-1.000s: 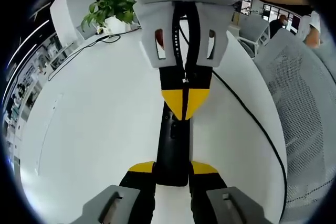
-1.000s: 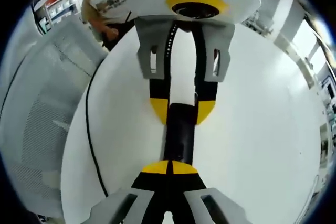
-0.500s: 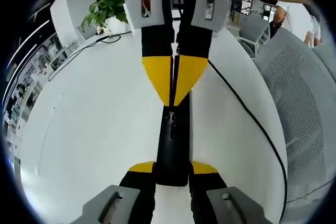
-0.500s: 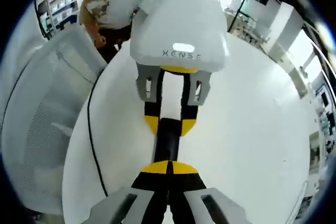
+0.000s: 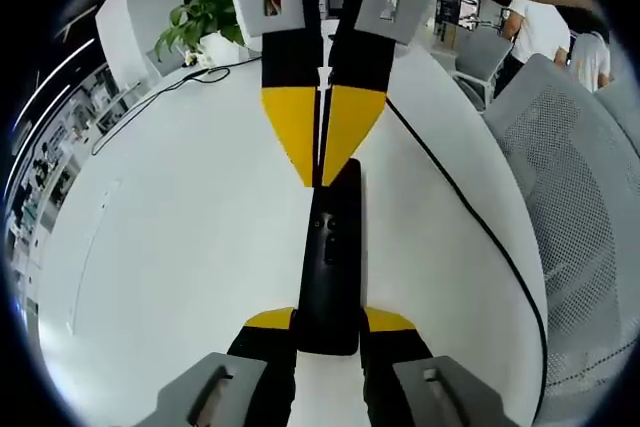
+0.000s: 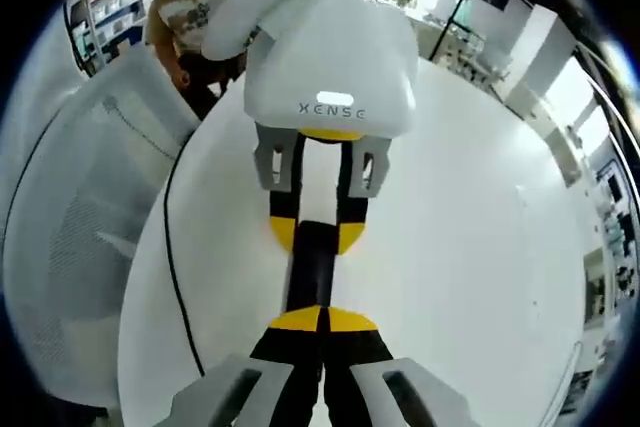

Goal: Press the specified remote control buttons in sequence, fully releasing each button before pressing the next.

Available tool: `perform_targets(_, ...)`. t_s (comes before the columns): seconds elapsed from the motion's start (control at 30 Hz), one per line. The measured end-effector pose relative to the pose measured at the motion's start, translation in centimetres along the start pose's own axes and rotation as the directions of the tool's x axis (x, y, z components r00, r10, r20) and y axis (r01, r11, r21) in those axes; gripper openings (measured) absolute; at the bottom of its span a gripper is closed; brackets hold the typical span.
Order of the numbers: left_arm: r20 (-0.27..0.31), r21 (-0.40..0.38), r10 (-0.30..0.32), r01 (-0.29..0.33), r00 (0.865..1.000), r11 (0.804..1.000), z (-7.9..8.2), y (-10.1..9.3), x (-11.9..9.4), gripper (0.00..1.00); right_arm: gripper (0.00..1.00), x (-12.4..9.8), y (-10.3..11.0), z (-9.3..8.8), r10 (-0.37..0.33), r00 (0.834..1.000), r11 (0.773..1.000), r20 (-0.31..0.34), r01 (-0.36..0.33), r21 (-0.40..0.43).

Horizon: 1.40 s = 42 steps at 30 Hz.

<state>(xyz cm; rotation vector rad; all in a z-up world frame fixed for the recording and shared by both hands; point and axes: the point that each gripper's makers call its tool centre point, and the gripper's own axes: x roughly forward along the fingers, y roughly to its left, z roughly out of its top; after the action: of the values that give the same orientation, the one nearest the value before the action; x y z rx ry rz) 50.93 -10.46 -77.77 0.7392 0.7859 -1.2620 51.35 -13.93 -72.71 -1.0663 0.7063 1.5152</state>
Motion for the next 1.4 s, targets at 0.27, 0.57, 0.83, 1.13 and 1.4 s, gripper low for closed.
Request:
perform_targets(0.27, 0.002, 0.0, -0.002, 0.002, 1.0, 1.0, 0.0, 0.0, 0.0, 0.23, 0.0, 1.0, 0.0, -0.3, 0.014, 1.0, 1.0, -0.008, -0.014, 0.01)
perform_targets(0.57, 0.005, 0.0, -0.005, 0.005, 1.0, 1.0, 0.1, -0.1, 0.0, 0.23, 0.0, 2.1, 0.2, -0.6, 0.038, 0.999, 0.999, -0.015, -0.038, 0.007)
perform_targets(0.83, 0.011, 0.0, -0.003, 0.003, 1.0, 1.0, 0.1, -0.1, 0.0, 0.23, 0.0, 2.8, 0.6, -0.7, 0.056, 0.998, 0.998, -0.025, -0.056, -0.005)
perform_targets(1.13, 0.012, 0.0, -0.004, 0.004, 1.0, 1.0, 0.0, 0.0, 0.0, 0.23, 0.0, 3.5, 0.9, -0.8, 0.069, 0.997, 0.997, -0.034, -0.07, -0.012)
perform_targets(1.4, 0.015, 0.0, -0.003, 0.003, 1.0, 1.0, 0.1, 0.1, 0.1, 0.23, 0.0, 3.9, 0.9, -0.9, 0.076, 0.996, 0.997, -0.035, -0.076, -0.011)
